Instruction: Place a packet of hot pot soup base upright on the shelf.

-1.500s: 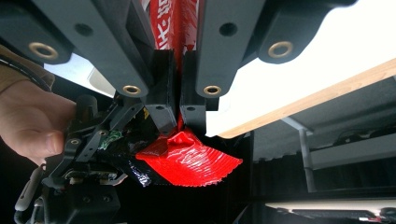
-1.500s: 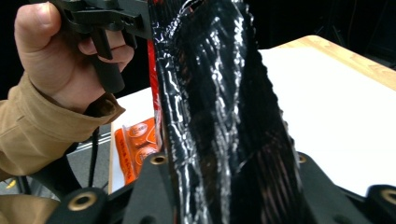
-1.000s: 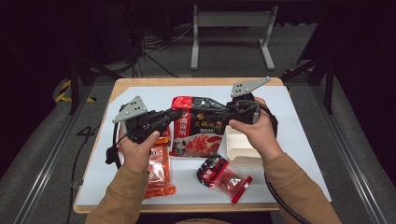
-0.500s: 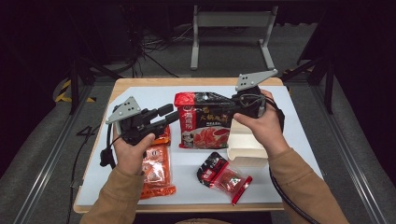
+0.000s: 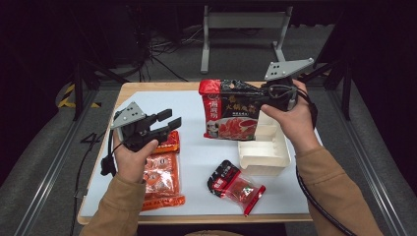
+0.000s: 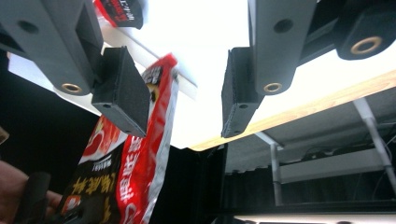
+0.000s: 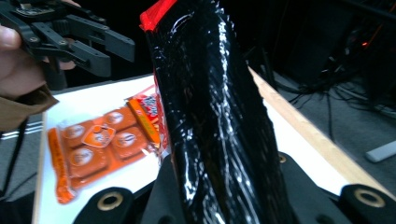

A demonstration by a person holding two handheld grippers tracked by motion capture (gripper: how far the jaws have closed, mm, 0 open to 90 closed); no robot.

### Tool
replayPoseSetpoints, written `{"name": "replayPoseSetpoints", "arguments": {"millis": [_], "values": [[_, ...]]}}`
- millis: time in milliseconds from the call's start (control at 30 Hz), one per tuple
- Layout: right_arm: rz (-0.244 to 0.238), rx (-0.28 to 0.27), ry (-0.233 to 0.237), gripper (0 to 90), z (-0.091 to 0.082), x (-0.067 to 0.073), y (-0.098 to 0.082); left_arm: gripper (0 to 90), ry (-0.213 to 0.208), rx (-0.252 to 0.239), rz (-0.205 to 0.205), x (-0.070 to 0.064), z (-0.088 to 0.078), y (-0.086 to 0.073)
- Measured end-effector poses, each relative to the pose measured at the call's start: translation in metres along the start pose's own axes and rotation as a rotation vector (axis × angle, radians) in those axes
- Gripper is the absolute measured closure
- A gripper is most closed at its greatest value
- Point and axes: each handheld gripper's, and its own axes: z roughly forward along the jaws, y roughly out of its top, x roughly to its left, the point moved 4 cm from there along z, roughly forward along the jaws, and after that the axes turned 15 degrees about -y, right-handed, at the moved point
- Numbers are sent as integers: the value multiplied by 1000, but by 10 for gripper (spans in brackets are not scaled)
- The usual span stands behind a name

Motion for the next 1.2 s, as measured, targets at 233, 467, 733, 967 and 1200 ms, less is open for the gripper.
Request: {"name": "replayPoseSetpoints", "arguments": {"millis": [233,467,733,967,1200], "values": [[-16,-10,-46,809,-5,-22,1,520,22,0,-28,9,-2,-4],[-13,-1,-85,807,-4,-40,-1,520,23,-5,-41,12,-3,-5],[-41,11,-139,808,-2,-58,-4,532,22,-6,-50,15,-3,-7],[-45,12,-169,807,-1,-72,-6,536,19,-6,-52,16,-3,-8],[-27,-1,-175,806,-1,-84,-14,535,17,-12,-57,16,-3,-8]]}}
